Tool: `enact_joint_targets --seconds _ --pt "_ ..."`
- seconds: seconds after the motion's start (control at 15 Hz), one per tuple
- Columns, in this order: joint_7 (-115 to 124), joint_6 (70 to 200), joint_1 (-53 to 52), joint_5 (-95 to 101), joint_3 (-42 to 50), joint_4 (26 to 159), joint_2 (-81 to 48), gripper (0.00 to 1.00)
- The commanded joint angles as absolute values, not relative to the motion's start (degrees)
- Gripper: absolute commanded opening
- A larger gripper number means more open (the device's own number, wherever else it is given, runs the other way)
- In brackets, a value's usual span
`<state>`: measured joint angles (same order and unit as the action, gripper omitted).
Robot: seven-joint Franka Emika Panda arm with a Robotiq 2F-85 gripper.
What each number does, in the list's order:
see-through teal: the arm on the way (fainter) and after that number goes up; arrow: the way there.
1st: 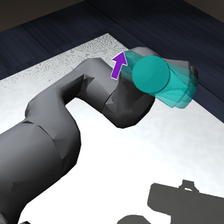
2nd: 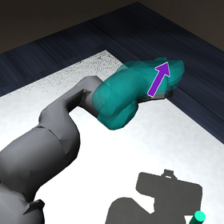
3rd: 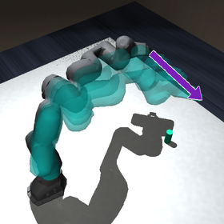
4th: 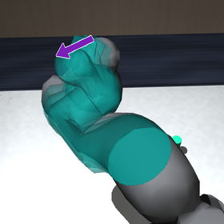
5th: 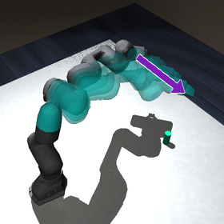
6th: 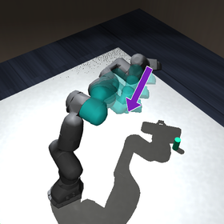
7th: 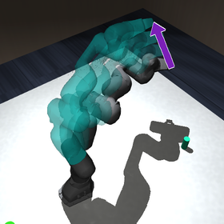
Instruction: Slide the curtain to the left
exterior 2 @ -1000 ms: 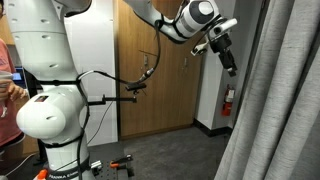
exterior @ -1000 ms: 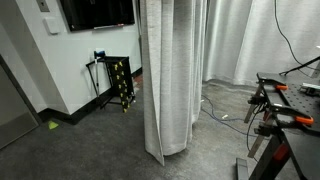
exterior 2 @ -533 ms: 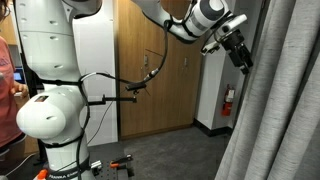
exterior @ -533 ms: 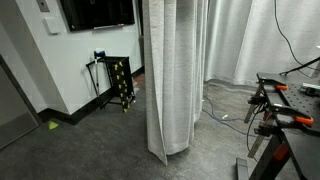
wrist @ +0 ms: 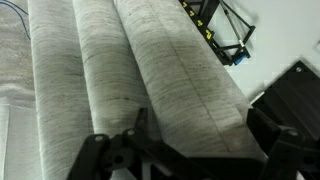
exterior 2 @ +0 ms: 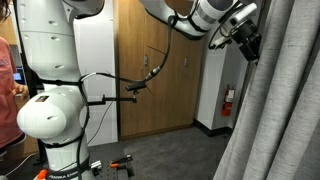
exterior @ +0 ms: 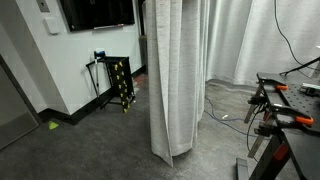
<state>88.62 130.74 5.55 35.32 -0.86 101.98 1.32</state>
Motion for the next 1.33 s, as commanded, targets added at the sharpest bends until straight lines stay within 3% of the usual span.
enact_joint_targets --seconds 0.0,0.07,0.2,0.73,0.87,1.27 --pt "92.4 128.2 5.3 36.9 1.0 102.1 3.9 1.0" --pt "92.3 128.0 5.3 36.9 1.2 102.3 4.3 0.75" --pt "92.2 127.5 5.2 37.1 1.1 102.7 5.0 0.68" --pt "90.7 127.8 2.7 36.6 -2.0 105.7 6.9 0.04" --pt "90.7 127.0 1.5 36.5 -3.4 107.3 9.0 0.0" --pt "84.2 132.1 -1.3 32.7 -6.1 109.4 9.3 0.01"
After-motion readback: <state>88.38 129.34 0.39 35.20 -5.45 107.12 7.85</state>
